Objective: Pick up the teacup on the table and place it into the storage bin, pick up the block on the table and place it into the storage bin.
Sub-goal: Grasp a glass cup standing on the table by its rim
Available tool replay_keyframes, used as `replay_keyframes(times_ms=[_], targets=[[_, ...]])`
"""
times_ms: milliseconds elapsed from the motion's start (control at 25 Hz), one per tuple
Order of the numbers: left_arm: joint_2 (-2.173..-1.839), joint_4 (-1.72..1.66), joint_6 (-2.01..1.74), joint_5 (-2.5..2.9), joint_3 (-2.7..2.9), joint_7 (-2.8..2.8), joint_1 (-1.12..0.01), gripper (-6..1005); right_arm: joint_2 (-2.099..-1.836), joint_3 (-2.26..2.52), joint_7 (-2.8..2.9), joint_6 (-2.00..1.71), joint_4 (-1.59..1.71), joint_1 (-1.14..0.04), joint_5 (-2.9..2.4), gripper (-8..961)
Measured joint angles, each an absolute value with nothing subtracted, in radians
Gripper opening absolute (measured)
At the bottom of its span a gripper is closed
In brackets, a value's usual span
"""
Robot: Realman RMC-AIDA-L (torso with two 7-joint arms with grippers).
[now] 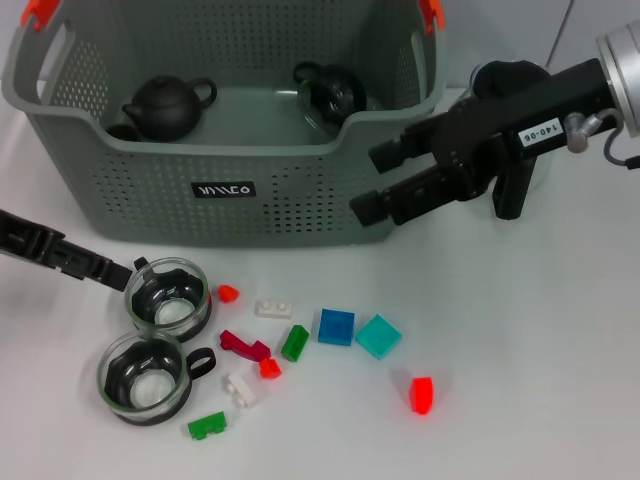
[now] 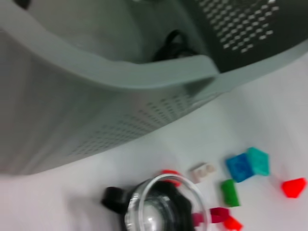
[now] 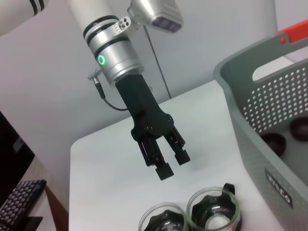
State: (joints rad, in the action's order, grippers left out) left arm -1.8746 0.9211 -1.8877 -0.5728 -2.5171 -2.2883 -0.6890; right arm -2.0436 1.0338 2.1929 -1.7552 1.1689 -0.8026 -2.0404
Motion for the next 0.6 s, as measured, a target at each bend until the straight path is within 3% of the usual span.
replay_keyframes(times_ms=[240, 600], targets=[[-1.903, 0.954, -1.836, -0.522, -2.455, -2.384, -0.716, 875, -2.045, 1.034, 2.170, -1.736, 1.160, -0.804, -2.039, 896], [-1.989, 1.099, -1.795, -0.475, -2.386, -2.416, -0.693, 875, -2.035, 1.029, 2.139, -1.734, 1.149, -0.804, -2.037, 897]])
